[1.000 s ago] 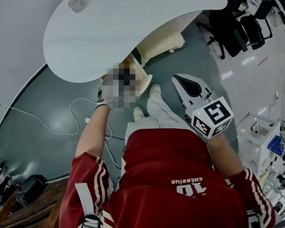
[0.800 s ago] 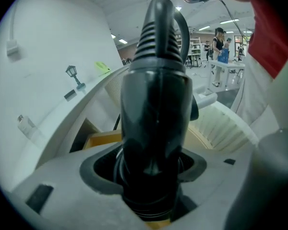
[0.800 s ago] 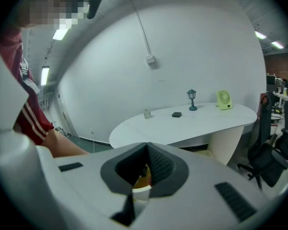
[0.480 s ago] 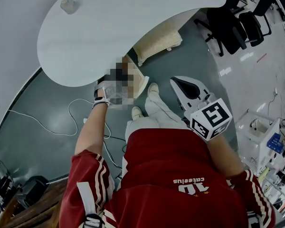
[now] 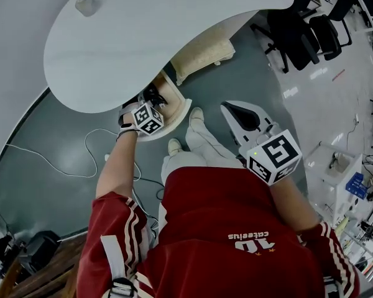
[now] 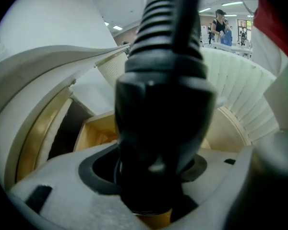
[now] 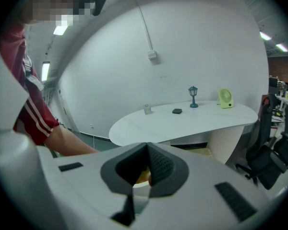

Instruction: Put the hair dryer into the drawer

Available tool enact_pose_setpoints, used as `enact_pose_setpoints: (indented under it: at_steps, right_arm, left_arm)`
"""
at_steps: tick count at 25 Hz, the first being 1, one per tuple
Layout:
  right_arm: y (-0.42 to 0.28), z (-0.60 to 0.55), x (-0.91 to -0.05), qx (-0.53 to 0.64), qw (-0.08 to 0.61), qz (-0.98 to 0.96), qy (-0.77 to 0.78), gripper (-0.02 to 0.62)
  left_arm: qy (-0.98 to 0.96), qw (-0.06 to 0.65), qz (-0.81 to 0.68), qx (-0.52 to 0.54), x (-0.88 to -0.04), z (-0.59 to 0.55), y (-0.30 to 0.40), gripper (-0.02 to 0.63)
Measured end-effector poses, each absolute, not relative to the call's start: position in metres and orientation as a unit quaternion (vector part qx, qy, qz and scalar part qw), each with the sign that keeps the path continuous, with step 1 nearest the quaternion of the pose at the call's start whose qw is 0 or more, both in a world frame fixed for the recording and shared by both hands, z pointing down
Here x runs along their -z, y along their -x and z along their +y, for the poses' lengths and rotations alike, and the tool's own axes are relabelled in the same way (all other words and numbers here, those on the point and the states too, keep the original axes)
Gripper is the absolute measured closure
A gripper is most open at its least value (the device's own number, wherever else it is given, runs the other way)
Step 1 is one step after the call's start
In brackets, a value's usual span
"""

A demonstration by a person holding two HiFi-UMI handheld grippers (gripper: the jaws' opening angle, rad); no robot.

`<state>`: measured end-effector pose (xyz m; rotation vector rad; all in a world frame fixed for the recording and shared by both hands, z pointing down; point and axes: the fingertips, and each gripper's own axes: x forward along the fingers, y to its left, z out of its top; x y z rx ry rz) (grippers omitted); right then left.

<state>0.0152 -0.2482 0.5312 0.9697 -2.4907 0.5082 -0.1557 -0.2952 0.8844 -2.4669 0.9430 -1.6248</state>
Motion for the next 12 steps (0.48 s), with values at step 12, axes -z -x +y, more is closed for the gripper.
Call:
enact_pose_setpoints:
  at_steps: [12]
  right_arm:
    - [-0.017, -0.242, -0.515, -0.179, 0.197, -0.896, -0.356, 0.591]
  left_arm:
    - [0.828, -0.014, 0.264, 0.495, -0.859, -0.254, 0.139, 0.273]
